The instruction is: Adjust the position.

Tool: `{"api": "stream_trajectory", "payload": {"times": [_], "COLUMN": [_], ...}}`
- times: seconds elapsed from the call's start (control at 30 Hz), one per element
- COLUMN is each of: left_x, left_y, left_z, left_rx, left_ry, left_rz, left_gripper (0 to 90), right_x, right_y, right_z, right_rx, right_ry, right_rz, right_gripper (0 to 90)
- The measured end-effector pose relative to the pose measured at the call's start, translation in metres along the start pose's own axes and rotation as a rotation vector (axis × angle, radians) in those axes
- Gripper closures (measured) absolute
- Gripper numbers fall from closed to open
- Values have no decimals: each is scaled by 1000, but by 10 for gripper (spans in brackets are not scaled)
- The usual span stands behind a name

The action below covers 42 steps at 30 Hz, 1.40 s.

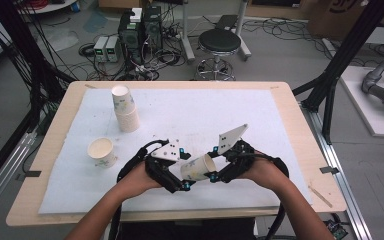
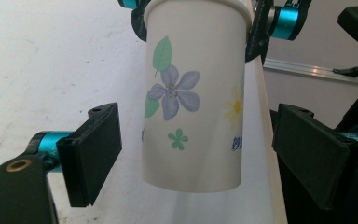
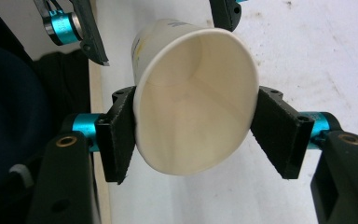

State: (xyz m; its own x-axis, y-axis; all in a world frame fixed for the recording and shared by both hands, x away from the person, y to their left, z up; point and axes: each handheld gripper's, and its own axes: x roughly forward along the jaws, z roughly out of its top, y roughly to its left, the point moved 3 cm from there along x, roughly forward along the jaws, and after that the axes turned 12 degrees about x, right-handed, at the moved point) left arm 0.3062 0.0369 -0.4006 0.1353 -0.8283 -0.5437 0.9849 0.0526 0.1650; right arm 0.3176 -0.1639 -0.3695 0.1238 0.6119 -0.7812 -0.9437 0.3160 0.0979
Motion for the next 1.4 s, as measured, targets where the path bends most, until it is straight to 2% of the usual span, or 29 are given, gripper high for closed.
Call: {"api": "stream_trajectory", "payload": {"times": [0.43, 0.93, 1.13, 1.17, 1.2, 1.4], "left_x": [6, 13, 16, 17, 18, 20], "left_y": [2, 3, 4, 5, 4, 5], "left_z": [-1, -1, 3, 3, 3, 3], "left_rx": [-3, -12, -12, -12, -20, -15], "left_ry": [35, 80, 82, 79, 75, 90], "left_rz": [-19, -40, -44, -46, -54, -66], "left_gripper": [173, 191, 230, 235, 245, 334], "right_x": [2, 4, 8, 8, 9, 10], "right_y": [3, 4, 5, 6, 5, 6], "right_z": [12, 22, 23, 22, 23, 22], "right_rx": [-39, -62, -71, -59, -68, -70], "right_ry": [95, 147, 168, 180, 173, 188], "right_rz": [-28, -40, -39, -38, -40, -33], "right_gripper": [350, 350, 349, 349, 349, 349]}}
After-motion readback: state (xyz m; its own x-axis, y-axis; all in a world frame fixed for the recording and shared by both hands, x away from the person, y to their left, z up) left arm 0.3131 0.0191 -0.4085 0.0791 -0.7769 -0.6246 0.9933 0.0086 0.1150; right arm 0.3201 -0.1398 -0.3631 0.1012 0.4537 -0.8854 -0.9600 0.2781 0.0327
